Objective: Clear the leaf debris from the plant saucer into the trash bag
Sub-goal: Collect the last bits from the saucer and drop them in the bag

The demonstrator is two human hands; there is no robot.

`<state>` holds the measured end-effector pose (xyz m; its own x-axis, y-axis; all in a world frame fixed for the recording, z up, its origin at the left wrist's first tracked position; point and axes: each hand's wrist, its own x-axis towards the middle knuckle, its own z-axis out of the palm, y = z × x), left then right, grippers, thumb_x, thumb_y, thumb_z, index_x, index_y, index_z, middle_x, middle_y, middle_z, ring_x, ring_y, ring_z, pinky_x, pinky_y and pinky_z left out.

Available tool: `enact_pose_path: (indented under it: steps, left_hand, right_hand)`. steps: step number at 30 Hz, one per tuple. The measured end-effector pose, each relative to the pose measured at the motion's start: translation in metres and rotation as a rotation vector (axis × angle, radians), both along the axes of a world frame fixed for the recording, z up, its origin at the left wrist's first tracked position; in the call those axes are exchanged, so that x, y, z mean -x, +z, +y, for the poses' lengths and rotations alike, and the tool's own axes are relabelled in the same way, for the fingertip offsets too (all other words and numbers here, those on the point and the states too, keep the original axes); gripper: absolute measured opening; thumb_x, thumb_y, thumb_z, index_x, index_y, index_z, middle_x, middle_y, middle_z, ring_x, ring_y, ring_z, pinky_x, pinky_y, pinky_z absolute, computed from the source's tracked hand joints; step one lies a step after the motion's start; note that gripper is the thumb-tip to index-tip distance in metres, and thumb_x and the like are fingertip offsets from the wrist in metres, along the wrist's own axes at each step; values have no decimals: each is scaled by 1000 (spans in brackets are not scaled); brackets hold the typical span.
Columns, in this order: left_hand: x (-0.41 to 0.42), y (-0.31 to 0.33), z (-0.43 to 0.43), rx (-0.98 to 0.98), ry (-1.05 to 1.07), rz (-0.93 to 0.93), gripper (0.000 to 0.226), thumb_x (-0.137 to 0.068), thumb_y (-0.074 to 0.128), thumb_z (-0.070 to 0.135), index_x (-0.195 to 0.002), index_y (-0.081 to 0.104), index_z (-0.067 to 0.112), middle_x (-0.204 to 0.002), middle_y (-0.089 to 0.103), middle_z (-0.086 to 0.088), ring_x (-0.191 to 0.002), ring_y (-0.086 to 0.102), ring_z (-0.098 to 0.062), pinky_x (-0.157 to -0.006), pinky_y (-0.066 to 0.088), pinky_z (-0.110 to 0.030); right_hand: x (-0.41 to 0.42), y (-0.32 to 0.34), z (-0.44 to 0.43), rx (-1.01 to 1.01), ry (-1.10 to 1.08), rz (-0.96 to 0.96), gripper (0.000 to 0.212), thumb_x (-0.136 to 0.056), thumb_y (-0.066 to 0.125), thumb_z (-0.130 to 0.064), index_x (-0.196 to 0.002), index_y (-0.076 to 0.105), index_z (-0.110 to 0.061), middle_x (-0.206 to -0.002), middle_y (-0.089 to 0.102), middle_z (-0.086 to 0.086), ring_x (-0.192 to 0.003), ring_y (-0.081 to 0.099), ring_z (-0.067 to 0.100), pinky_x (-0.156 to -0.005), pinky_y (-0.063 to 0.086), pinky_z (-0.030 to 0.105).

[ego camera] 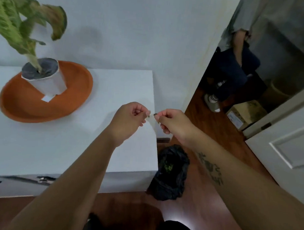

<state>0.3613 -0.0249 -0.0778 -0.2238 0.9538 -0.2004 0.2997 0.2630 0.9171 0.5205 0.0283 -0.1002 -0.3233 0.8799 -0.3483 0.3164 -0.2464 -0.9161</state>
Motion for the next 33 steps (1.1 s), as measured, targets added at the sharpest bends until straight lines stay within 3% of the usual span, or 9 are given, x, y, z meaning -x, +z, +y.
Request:
enact_pose_path:
  steps: [3, 8, 12, 15, 19, 26, 29, 31, 33]
  left_hand:
    - [-54, -7, -3, 25, 13, -67, 9, -94, 62, 20, -93, 68, 14, -79, 68, 0, -67, 62, -9, -64, 48, -19]
    - [-130, -24, 2, 49, 49, -124, 8, -93, 61, 20, -90, 68, 17, -79, 70, 0, -67, 64, -8, -57, 49, -11]
    - [-158, -57, -1, 106, 128, -177, 9, -94, 59, 16, -90, 66, 13, -76, 68, -1, -67, 62, -11, -61, 51, -16]
    - [-175, -104, -3, 183, 186, -200, 13, -95, 59, 16, -84, 64, 14, -74, 64, -2, -67, 60, -14, -66, 51, -24]
    - [-183, -178, 0, 271, 241, -226, 13, -94, 61, 14, -82, 63, 15, -76, 64, -2, -68, 59, -14, -65, 51, -24]
    - [-188, -322, 11, 407, 271, -201, 10, -92, 65, 10, -82, 67, 10, -76, 65, -7, -64, 58, -16, -66, 53, -29]
    - [-181, -386, 15, 449, 232, -150, 16, -94, 60, 5, -105, 69, 0, -91, 66, -11, -73, 61, -20, -74, 55, -33]
    - [-175, -420, 19, 461, 205, -98, 16, -95, 57, 4, -103, 70, 0, -94, 67, -12, -75, 63, -20, -75, 55, -34]
    - [-171, -441, 21, 463, 187, -58, 11, -93, 60, 6, -91, 70, 4, -85, 67, -10, -66, 61, -16, -71, 55, -34]
  right_hand:
    - [-52, -11, 0, 30, -51, 22, 10, -90, 63, -21, -84, 66, -13, -65, 56, 3, -59, 50, 14, -49, 42, 24]
    - [-111, -31, 6, 74, -157, 28, 14, -90, 63, -20, -93, 67, -7, -66, 56, 4, -59, 50, 12, -47, 40, 21]
    - [-131, -56, 2, 112, -206, 12, 12, -89, 63, -19, -90, 67, -7, -63, 56, 4, -56, 49, 12, -48, 39, 22]
    - [-148, -93, 0, 163, -238, -3, 11, -90, 63, -17, -88, 66, -7, -62, 56, 5, -53, 47, 14, -45, 38, 21]
    - [-159, -155, 4, 212, -264, -68, 14, -90, 63, -15, -96, 67, -3, -63, 56, 2, -55, 48, 11, -47, 40, 20]
    - [-164, -299, 10, 252, -245, -188, 9, -88, 64, -14, -81, 67, -9, -66, 60, 6, -52, 51, 11, -50, 41, 24]
    - [-165, -364, 10, 270, -157, -264, 11, -92, 58, -11, -93, 69, -11, -77, 65, 8, -64, 60, 18, -58, 48, 31]
    - [-166, -398, 12, 234, -85, -315, 12, -91, 59, -10, -96, 69, -12, -81, 64, 6, -78, 62, 26, -68, 53, 37]
    - [-167, -417, 11, 191, -60, -366, 8, -89, 62, -12, -85, 67, -17, -75, 61, 0, -80, 61, 26, -70, 51, 36]
